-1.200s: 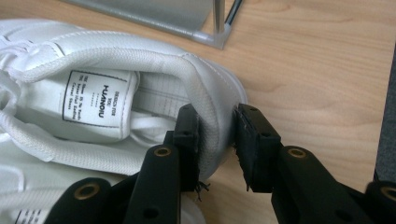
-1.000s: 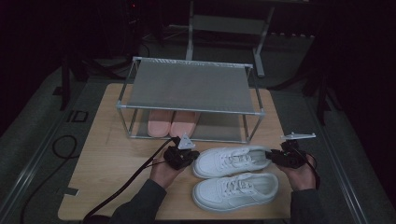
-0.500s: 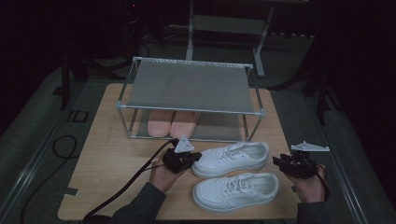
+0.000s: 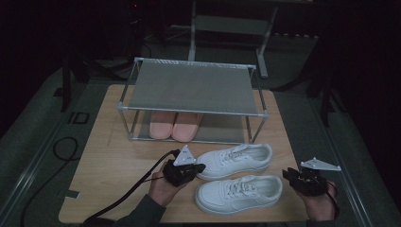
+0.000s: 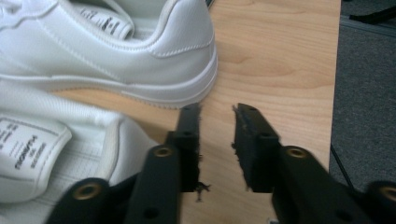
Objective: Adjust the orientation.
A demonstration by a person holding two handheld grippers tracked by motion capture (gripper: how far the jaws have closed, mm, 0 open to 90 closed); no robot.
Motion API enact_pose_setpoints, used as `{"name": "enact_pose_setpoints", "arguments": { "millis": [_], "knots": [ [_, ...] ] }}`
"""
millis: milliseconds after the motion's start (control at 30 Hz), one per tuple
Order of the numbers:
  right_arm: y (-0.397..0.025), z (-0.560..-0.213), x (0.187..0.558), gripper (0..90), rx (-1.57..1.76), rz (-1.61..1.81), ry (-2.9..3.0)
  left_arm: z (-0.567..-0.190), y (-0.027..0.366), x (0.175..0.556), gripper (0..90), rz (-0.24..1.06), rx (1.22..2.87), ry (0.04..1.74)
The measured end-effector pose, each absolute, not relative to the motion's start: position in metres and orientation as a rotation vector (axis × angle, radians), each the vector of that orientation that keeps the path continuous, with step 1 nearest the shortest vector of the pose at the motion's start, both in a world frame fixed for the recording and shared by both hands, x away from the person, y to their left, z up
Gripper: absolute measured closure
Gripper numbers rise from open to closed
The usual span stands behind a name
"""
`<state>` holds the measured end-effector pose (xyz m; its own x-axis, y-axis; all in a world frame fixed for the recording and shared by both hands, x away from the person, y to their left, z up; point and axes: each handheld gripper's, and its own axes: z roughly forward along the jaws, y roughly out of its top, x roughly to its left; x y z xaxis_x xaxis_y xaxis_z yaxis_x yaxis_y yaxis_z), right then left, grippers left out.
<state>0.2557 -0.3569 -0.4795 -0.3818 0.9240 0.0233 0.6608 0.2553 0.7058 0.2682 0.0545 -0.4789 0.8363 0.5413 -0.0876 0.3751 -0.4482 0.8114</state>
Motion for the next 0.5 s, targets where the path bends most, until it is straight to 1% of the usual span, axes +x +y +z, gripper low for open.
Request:
{"name": "enact_pose_setpoints", "arguments": {
  "millis": [133, 500],
  "knots": [
    [-0.357, -0.485, 0.250, 89.5, 1.420, 0.881, 2.156, -0.479, 0.053, 0.258, 89.2, 0.213, 2.100, 0.646],
    [-0.350, -0.497, 0.242, 90.0, 1.390, 0.875, 2.237, -0.484, 0.044, 0.235, 89.6, 0.171, 2.144, 0.590]
  ]
}}
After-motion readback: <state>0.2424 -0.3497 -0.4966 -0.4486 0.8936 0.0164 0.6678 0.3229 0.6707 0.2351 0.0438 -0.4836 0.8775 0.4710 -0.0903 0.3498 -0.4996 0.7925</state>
